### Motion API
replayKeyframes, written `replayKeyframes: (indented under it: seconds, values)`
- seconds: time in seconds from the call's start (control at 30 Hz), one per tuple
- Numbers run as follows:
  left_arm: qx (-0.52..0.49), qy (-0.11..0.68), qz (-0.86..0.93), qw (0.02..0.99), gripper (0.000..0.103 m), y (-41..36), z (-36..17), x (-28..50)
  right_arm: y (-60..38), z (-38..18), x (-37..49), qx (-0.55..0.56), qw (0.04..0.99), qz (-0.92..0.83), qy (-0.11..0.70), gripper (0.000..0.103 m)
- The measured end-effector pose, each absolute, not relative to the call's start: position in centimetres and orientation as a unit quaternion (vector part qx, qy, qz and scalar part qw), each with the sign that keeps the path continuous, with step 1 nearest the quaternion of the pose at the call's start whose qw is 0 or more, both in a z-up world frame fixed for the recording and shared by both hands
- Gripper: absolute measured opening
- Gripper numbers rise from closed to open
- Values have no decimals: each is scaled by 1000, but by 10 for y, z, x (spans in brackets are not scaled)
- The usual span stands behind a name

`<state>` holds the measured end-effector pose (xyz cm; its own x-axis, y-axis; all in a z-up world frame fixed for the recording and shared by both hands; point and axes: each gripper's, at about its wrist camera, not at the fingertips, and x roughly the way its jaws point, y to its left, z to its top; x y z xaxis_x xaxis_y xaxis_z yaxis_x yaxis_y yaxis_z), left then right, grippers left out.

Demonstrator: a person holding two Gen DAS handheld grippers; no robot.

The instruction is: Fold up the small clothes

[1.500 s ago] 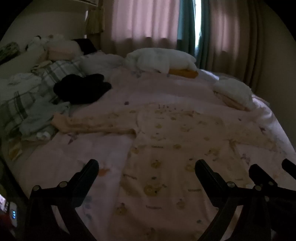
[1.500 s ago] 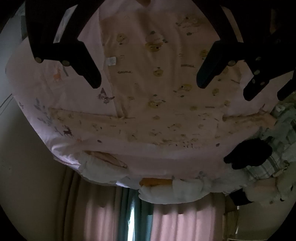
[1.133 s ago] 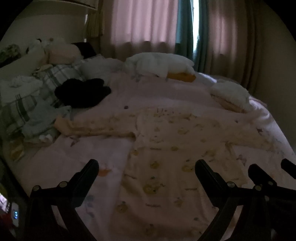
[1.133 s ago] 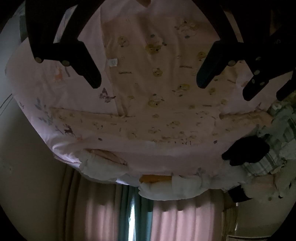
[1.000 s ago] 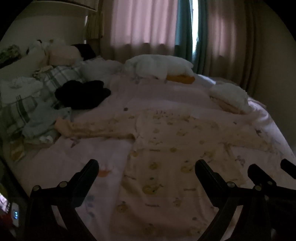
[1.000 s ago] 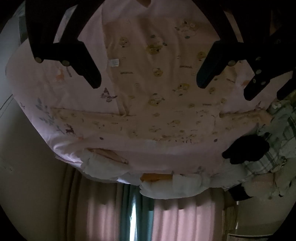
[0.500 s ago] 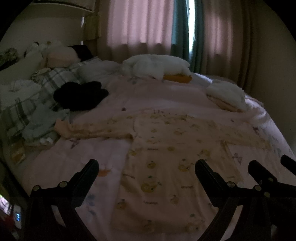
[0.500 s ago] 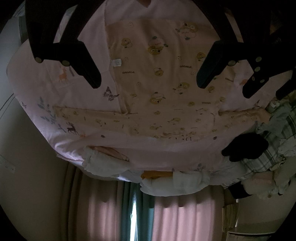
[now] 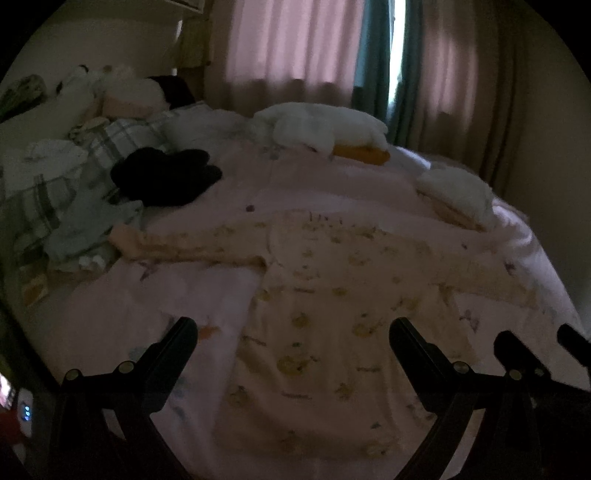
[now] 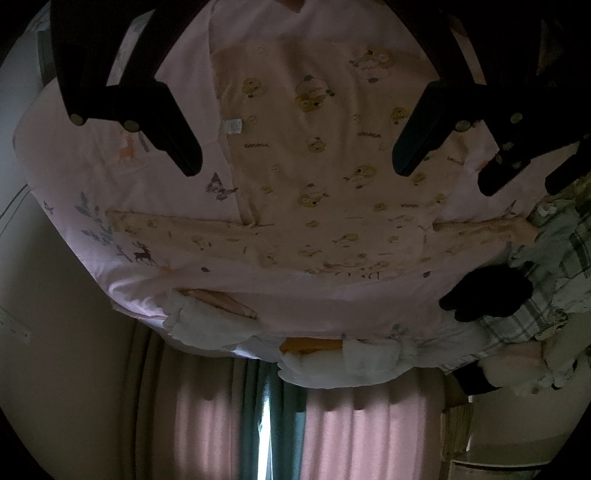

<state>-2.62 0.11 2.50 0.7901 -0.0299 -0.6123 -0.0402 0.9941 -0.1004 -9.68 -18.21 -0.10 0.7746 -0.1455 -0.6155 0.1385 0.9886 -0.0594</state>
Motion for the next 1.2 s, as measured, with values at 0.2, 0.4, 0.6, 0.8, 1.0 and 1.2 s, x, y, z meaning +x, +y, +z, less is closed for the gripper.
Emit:
replayKeyframes:
  seconds: [0.2,0.4,0.6,0.8,1.0,1.2]
  values:
    - [-40,313,5,949,103,-4,28,-31,-181,1,-98,2,942,-75,326,103]
    - [-39,303,-4,952,103,-5,32,-37,-183,2,-104,14,944,-74,321,103]
    - [-40,300,-6,953,103,-7,36,-41,-186,4,-108,17,944,-76,320,103]
    - [-35,295,1,955,103,-11,38,-42,-187,7,-112,19,946,-75,316,103]
    - [-40,291,0,956,103,-10,37,-44,-188,8,-116,17,947,-69,314,103]
    - [-49,283,-4,958,103,-6,41,-46,-188,9,-114,21,947,-68,312,103]
